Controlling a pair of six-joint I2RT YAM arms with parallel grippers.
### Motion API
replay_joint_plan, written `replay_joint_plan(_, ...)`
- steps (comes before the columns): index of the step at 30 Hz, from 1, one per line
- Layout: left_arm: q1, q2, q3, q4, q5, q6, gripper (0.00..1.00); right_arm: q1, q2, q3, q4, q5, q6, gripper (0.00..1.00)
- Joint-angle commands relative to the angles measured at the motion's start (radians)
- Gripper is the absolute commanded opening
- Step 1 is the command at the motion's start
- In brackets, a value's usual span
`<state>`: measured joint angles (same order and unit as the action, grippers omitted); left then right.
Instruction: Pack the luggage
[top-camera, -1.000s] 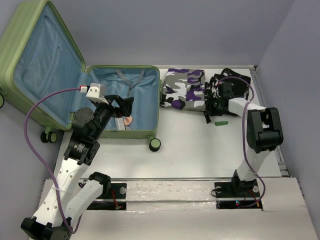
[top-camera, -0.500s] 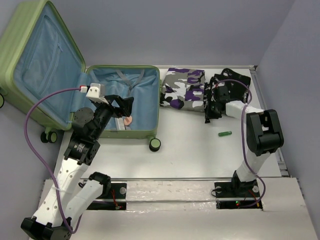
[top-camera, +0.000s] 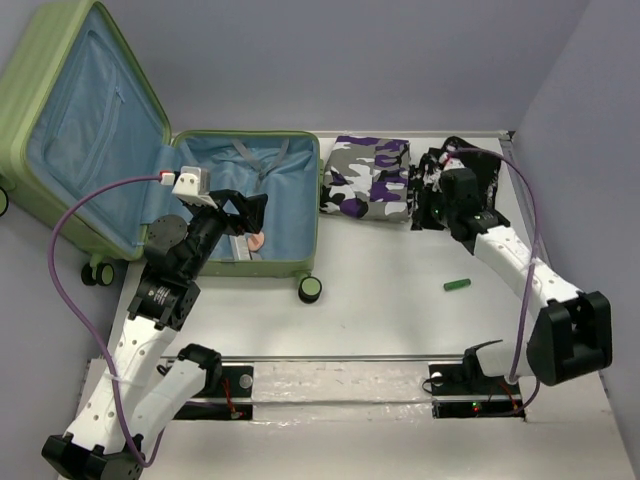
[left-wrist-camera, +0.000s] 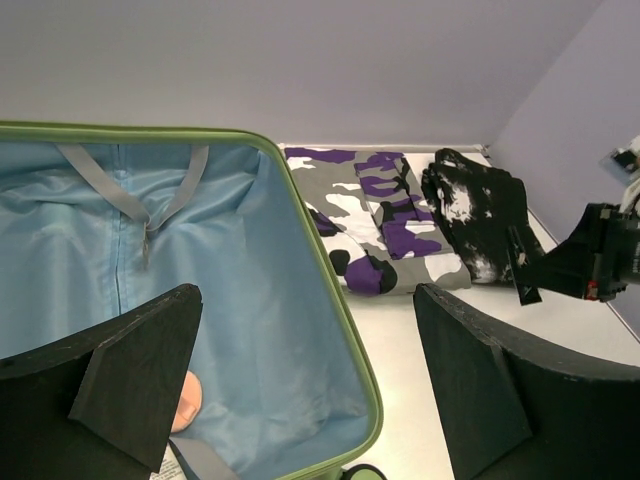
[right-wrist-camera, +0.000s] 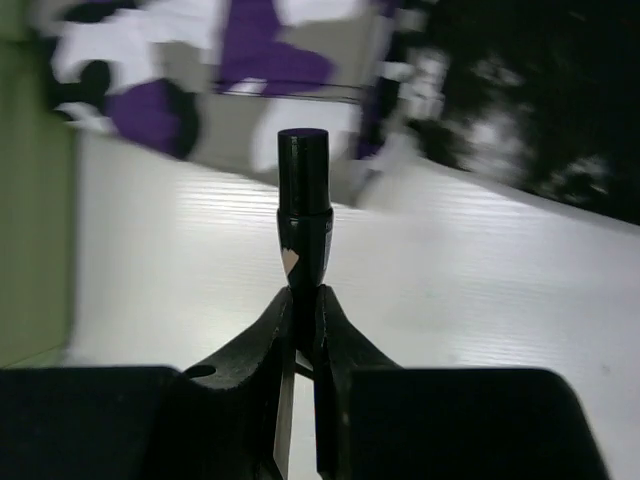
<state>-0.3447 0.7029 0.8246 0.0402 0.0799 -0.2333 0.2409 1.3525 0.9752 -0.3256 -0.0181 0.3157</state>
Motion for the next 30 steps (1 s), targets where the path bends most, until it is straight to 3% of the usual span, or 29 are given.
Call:
replay_joint_plan(1, 0.004, -0.003, -0.002, 0.041, 0.018, 0.005, 0.99, 0.197, -0.007, 0.112, 0.019, -0.092, 0.049, 0.09)
replay_joint_plan(2, 0.004, -0.005, -0.004, 0.044, 0.015, 0.005, 0.99, 0.284, 0.044, 0.184, 0.028, -0.123, 0.071, 0.09)
replay_joint_plan(7, 0.004, -0.009, -0.013, 0.056, -0.002, -0.003, 0.99, 0.465, 0.298, 0.48, 0.118, -0.216, 0.109, 0.11)
replay_joint_plan(8, 0.004, -0.01, -0.016, 0.062, 0.007, -0.004, 0.99, 0.477, 0.344, 0.534, 0.122, -0.244, 0.127, 0.3)
replay_joint_plan(9, 0.004, -0.005, -0.022, 0.075, 0.044, -0.008, 0.99, 0.477, 0.412, 0.619, 0.114, -0.282, 0.132, 0.43)
replay_joint_plan(10, 0.003, 0.001, -0.024, 0.078, 0.064, -0.012, 0.99, 0.477, 0.425, 0.637, 0.114, -0.292, 0.137, 0.67)
replay_joint_plan(11, 0.001, 0.016, -0.022, 0.085, 0.092, -0.021, 0.99, 0.477, 0.425, 0.64, 0.114, -0.231, 0.14, 0.75)
replay_joint_plan(13, -0.01, 0.055, -0.006, 0.092, 0.167, -0.041, 0.98, 0.441, 0.372, 0.597, 0.108, -0.194, 0.132, 0.8)
replay_joint_plan(17, -0.098, 0.133, 0.036, 0.092, 0.221, -0.061, 0.96, 0.289, 0.159, 0.395, 0.106, -0.139, 0.158, 0.77)
replay_joint_plan(19, -0.178, 0.176, 0.054, 0.092, 0.199, -0.073, 0.94, 0.215, 0.03, 0.303, 0.097, -0.094, 0.166, 0.64)
replay_joint_plan(21, -0.366, 0.262, 0.082, 0.099, 0.089, -0.093, 0.93, 0.127, -0.175, 0.217, 0.048, -0.005, 0.152, 0.61)
replay_joint_plan(24, -0.611, 0.442, 0.143, 0.138, -0.03, -0.066, 0.93, 0.103, -0.361, 0.247, -0.041, 0.183, 0.083, 0.48)
replay_joint_plan(26, -0.713, 0.605, 0.217, 0.165, -0.057, -0.008, 0.92, 0.103, -0.429, 0.304, -0.124, 0.278, 0.037, 0.47)
replay_joint_plan(30, -0.793, 0.864, 0.367, 0.193, -0.003, 0.084, 0.92, 0.103, -0.516, 0.355, -0.21, 0.346, -0.001, 0.52)
